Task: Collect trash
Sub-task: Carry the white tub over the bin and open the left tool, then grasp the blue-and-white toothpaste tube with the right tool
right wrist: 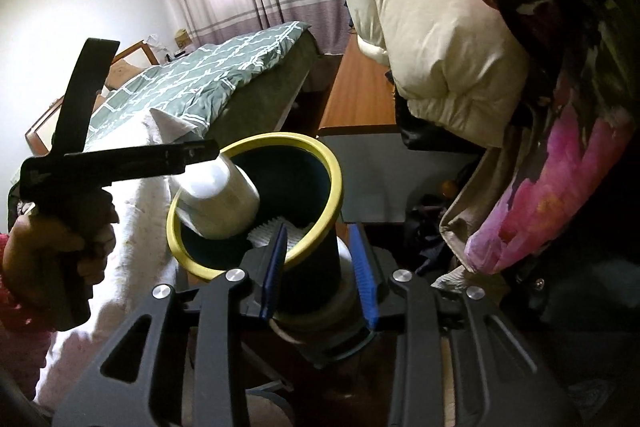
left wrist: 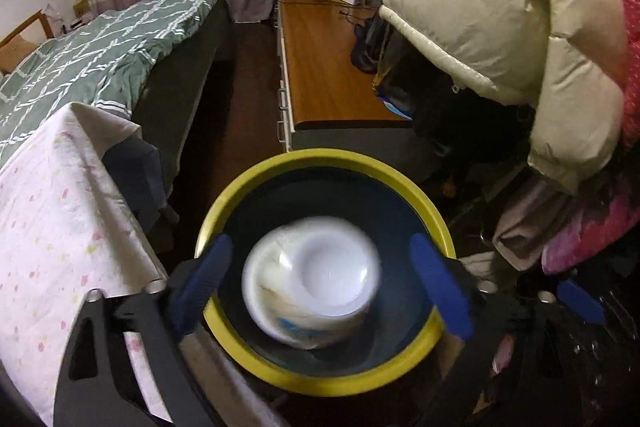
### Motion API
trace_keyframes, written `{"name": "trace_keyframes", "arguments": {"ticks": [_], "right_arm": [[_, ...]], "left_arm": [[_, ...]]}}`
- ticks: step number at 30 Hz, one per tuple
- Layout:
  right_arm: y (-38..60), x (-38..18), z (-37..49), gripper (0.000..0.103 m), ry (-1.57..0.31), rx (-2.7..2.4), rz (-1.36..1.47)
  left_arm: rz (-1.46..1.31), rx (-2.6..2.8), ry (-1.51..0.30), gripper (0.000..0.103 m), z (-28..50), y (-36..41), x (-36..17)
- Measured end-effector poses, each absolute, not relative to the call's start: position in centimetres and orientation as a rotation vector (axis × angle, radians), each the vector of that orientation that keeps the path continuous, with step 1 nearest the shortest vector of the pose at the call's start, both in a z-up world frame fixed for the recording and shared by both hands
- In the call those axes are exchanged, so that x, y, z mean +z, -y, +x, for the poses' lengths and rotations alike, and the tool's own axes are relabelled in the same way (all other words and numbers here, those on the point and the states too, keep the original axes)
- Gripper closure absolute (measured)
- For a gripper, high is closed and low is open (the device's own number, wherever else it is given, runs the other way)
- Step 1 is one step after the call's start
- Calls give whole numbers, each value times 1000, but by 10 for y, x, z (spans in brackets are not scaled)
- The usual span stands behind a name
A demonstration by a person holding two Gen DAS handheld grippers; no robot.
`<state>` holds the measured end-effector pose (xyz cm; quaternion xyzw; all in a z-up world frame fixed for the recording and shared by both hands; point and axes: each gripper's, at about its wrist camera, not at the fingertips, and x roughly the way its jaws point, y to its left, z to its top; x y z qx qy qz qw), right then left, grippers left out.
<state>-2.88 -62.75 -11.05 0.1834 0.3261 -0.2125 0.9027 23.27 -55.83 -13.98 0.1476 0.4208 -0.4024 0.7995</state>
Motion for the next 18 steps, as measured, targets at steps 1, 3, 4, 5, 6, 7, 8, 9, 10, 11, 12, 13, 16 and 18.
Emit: {"name": "trace_keyframes", "arguments": {"ticks": [1, 3, 4, 5, 6, 7, 8, 9, 10, 11, 12, 13, 16, 18], "right_arm": [[628, -110, -29, 69, -672, -440, 380], [626, -109, -29, 69, -671, -435, 381], [625, -109, -29, 69, -671, -432, 381], [623, -109, -28, 69, -670, -428, 380], [621, -110, -27, 69, -672, -423, 379], [620, -111, -25, 69, -675, -417, 378], [615, -111, -22, 69, -680, -406, 374], [613, -112, -21, 69, -682, -398, 372], [610, -112, -19, 68, -685, -392, 370], [604, -113, -15, 68, -690, -378, 366], [600, -113, -13, 68, -693, -368, 362], [594, -112, -10, 68, -696, -356, 357], [578, -111, -2, 68, -708, -328, 336], [562, -108, 4, 68, -713, -304, 316]], "left_arm": [[302, -863, -900, 9, 232, 554, -136], [280, -865, -895, 9, 229, 542, -127], [268, -862, -883, 9, 226, 532, -119], [257, -862, -868, 9, 222, 520, -110], [248, -859, -852, 9, 217, 509, -102], [240, -852, -833, 9, 211, 495, -92], [227, -843, -813, 9, 204, 479, -83], [212, -834, -796, 8, 198, 463, -75], [202, -827, -784, 7, 194, 448, -69], [196, -810, -766, 7, 187, 429, -61], [192, -797, -754, 6, 183, 415, -56], [183, -778, -737, 5, 177, 395, -50], [168, -711, -700, 5, 165, 343, -38], [154, -647, -674, 5, 157, 302, -31]]}}
